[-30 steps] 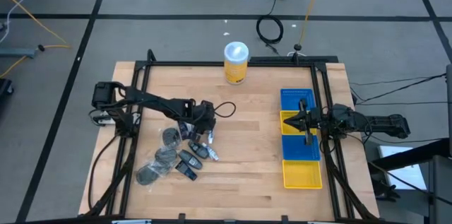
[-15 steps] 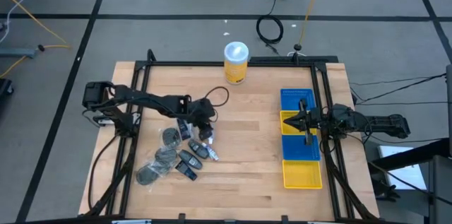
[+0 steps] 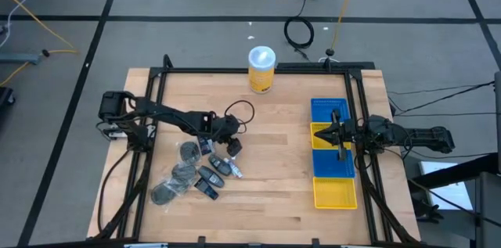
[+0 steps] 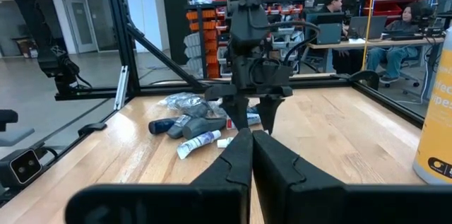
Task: Pick & Place Travel size toiletries
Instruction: Put the white toothpaste into the top blue bin
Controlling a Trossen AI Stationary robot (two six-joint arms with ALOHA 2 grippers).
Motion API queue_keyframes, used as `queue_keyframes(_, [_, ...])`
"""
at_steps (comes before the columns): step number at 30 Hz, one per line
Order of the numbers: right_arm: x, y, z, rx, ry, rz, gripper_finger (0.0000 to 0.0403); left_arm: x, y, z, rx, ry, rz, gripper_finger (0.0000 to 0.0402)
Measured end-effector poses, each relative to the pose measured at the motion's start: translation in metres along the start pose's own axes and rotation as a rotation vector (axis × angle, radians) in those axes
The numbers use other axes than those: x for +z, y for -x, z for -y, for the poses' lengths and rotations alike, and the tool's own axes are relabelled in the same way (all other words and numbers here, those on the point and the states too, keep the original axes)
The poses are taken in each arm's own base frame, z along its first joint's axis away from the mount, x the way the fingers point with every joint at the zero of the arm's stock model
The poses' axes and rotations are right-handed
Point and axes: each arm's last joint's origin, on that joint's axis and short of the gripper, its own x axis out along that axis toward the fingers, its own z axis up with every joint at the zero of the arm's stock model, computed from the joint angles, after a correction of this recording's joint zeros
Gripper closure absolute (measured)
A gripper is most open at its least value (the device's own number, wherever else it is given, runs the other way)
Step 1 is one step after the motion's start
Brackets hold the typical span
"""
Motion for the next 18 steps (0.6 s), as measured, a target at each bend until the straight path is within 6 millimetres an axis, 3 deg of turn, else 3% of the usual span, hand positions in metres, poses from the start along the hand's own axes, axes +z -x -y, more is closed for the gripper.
queue_keyframes(18, [0.0001, 0.0000, 0.0000, 0.000, 0.000, 0.001, 0.0399, 0.0008, -0.0057, 0.0003, -0.013, -0.039, 0.005, 0.0390])
